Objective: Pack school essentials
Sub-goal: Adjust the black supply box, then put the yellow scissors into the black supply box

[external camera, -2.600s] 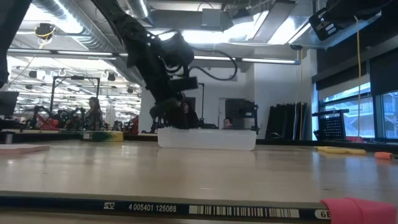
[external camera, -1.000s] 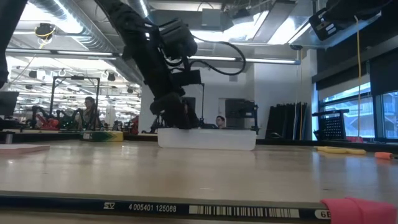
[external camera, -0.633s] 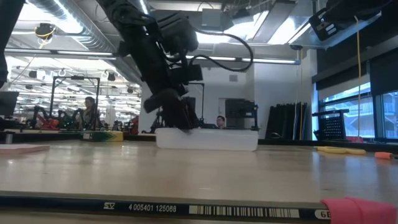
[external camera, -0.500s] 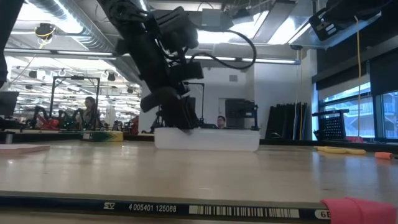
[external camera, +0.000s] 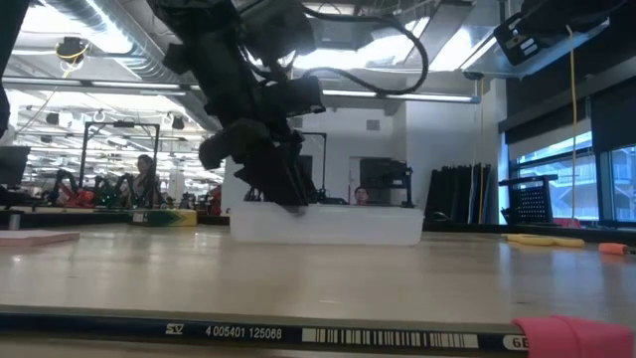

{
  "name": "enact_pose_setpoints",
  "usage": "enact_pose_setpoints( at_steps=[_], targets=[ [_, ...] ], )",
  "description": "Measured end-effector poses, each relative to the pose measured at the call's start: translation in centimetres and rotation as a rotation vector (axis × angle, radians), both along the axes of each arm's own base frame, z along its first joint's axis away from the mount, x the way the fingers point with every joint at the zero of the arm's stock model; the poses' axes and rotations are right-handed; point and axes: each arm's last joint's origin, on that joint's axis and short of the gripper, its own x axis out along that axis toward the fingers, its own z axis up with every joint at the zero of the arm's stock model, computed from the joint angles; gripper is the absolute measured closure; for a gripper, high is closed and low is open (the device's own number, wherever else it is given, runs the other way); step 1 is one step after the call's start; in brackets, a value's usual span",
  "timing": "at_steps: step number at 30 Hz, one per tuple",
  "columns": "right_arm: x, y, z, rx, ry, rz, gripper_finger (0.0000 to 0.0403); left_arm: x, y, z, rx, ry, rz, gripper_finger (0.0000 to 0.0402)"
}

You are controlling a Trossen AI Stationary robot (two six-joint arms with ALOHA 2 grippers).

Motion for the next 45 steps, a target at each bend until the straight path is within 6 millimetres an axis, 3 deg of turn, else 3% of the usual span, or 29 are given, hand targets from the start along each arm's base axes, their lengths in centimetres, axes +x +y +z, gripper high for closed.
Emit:
enact_pose_setpoints(
  at_steps=[5,10,18,27,30,36,45],
  targets=[
    [0.0,0.0,0.0,0.0,0.0,0.0,0.0353,-0.2,-0.1,0.5,0.05,-0.012,0.026,0.0321],
    [0.0,0.0,0.1,-0.001,-0.008,0.002,0.0353,-1.1,0.1,3.7,0.057,-0.1,0.086,0.0321],
    [0.1,0.0,0.3,0.089,-0.006,-0.045,0.0353,-4.8,0.5,9.1,-0.054,-0.192,0.317,0.0321],
    [0.5,0.1,0.8,0.185,-0.035,-0.104,0.0354,-9.5,0.8,12.3,-0.16,-0.224,0.609,0.0321],
    [0.1,-0.3,1.7,0.144,-0.011,-0.18,0.0356,-11.2,1.2,12.8,-0.165,-0.196,0.702,0.0321],
    [-1.5,-1.2,4.1,0.131,0.215,-0.468,0.0388,-12.5,1.4,12.7,-0.136,-0.137,0.766,0.0321],
    [-1.0,-1.3,1.3,0.22,0.663,-0.915,0.0399,-12.3,1.4,12.6,-0.138,-0.138,0.779,0.0321]
  ],
)
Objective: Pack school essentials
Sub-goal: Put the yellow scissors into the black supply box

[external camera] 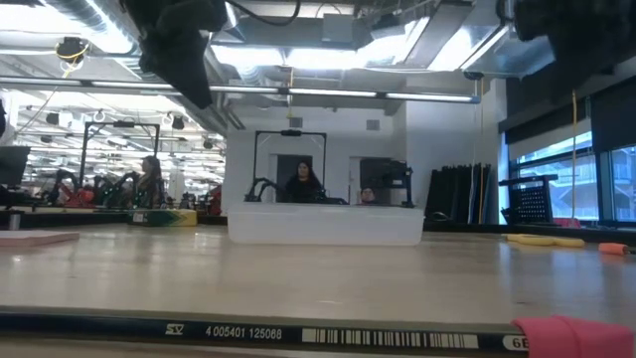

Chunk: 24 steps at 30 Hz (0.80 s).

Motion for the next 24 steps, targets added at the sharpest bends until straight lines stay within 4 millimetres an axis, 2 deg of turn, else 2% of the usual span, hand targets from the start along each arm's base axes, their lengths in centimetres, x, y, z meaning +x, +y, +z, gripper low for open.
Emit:
enact_pose_setpoints(
  at_steps=[4,13,16,20,24],
  targets=[
    [0.9,-0.3,-0.5,0.003,0.028,-0.045,0.0392,0.0,0.0,0.0,0.001,0.001,-0.001,0.0321],
    [2.9,-1.2,-0.9,-0.013,0.008,0.015,0.0324,0.0,-0.5,0.0,0.005,0.004,-0.028,0.0321],
    [3.6,-1.6,-1.2,0.017,-0.003,-0.06,0.0302,0.0,-0.6,0.0,0.005,0.004,-0.032,0.0321],
    [4.4,-2.3,-2.1,0.101,0.047,-0.184,0.0273,0.0,-0.7,0.0,0.006,0.005,-0.037,0.0321],
    [5.5,-3.1,-3.3,0.108,0.112,-0.252,0.0257,0.0,-0.7,0.0,0.013,0.011,-0.05,0.0321]
  ],
)
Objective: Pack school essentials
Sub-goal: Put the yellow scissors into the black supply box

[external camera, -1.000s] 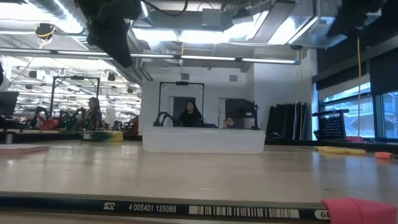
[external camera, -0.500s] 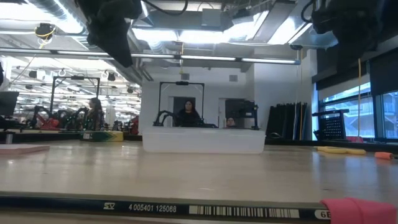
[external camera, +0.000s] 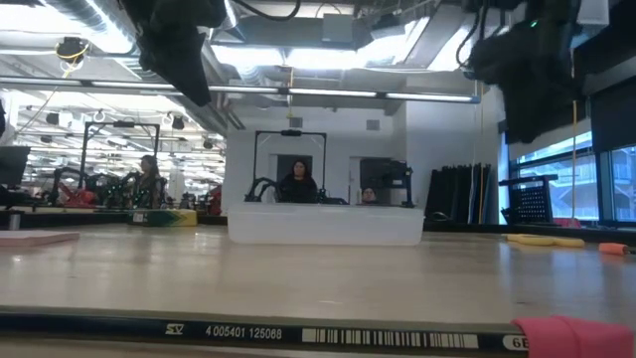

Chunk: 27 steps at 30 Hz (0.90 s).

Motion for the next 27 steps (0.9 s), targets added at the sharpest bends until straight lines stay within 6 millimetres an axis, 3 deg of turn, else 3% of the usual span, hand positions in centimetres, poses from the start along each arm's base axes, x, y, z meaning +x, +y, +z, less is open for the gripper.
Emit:
enact_pose_setpoints(
  at_steps=[9,17,27],
  targets=[
    [0.6,-1.9,-4.8,0.071,0.185,-0.073,0.0259,0.0,-0.2,0.0,0.009,0.014,-0.039,0.0321],
    [0.2,-3.7,-7.9,0.071,0.169,-0.127,0.0259,0.0,-0.6,0.0,0.006,0.008,-0.052,0.0321],
    [0.7,-5.3,-9.8,0.077,0.199,-0.152,0.0259,0.0,-0.6,0.0,0.004,0.004,-0.049,0.0321]
  ],
)
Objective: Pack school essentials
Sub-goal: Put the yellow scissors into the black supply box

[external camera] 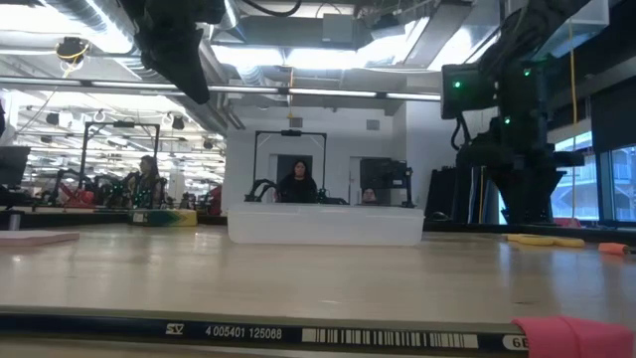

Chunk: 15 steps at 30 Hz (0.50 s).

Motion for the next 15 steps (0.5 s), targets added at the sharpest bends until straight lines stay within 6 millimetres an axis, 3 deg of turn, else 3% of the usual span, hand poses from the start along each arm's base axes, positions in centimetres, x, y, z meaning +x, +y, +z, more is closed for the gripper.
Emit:
enact_pose_setpoints(
  at_steps=[15],
  targets=[
    [0.8,-0.7,-2.6,0.087,0.068,0.026,0.0259,0.0,0.0,0.0,0.0,0.0,0.0,0.0321]
  ],
)
